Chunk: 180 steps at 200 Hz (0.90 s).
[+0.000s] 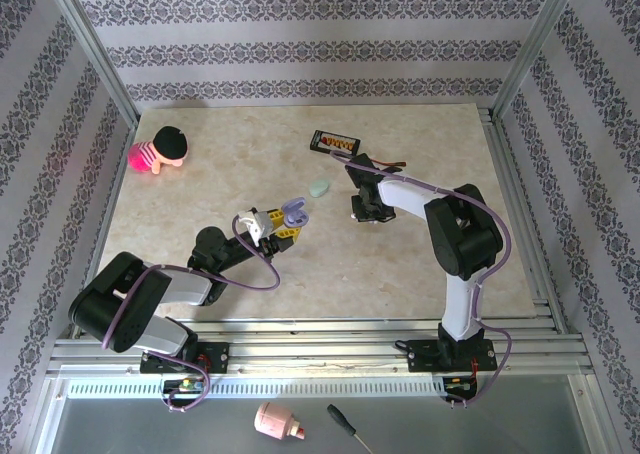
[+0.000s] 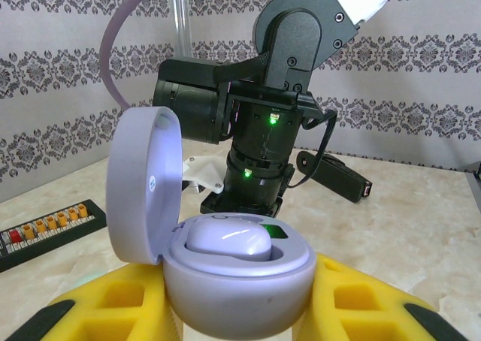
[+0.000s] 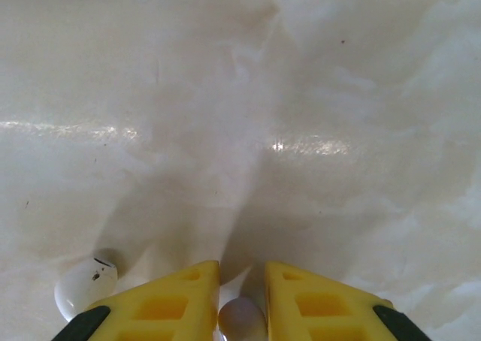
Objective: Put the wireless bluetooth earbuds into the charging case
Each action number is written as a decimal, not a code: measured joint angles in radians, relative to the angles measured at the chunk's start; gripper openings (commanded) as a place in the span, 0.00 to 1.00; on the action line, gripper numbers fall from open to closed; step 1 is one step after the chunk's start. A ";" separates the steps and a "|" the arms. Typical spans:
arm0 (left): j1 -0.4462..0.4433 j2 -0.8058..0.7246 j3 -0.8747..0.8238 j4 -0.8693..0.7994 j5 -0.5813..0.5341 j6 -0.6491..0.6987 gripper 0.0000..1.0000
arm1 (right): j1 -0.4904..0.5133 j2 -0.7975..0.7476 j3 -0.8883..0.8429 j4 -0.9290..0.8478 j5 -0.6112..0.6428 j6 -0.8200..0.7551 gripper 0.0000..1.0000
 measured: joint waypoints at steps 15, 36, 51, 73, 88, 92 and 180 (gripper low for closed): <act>0.000 -0.002 0.000 0.000 0.000 0.000 0.31 | 0.000 0.000 0.008 -0.012 0.000 -0.030 0.27; 0.000 -0.004 0.000 0.000 0.000 0.000 0.31 | 0.010 0.000 0.015 -0.027 0.016 -0.068 0.29; 0.000 -0.006 0.000 -0.001 -0.003 0.001 0.31 | 0.024 -0.001 0.015 -0.040 0.042 -0.086 0.31; 0.005 -0.008 0.000 -0.002 -0.011 0.004 0.31 | 0.052 -0.004 0.015 -0.059 0.081 -0.110 0.34; 0.014 -0.009 -0.002 -0.002 -0.015 0.004 0.31 | 0.073 -0.009 0.015 -0.066 0.108 -0.121 0.33; 0.018 -0.010 -0.005 -0.002 -0.016 0.004 0.31 | 0.078 -0.010 0.015 -0.067 0.116 -0.124 0.33; 0.033 -0.216 -0.085 -0.144 -0.045 0.021 0.31 | 0.143 0.005 0.053 -0.125 0.266 -0.151 0.28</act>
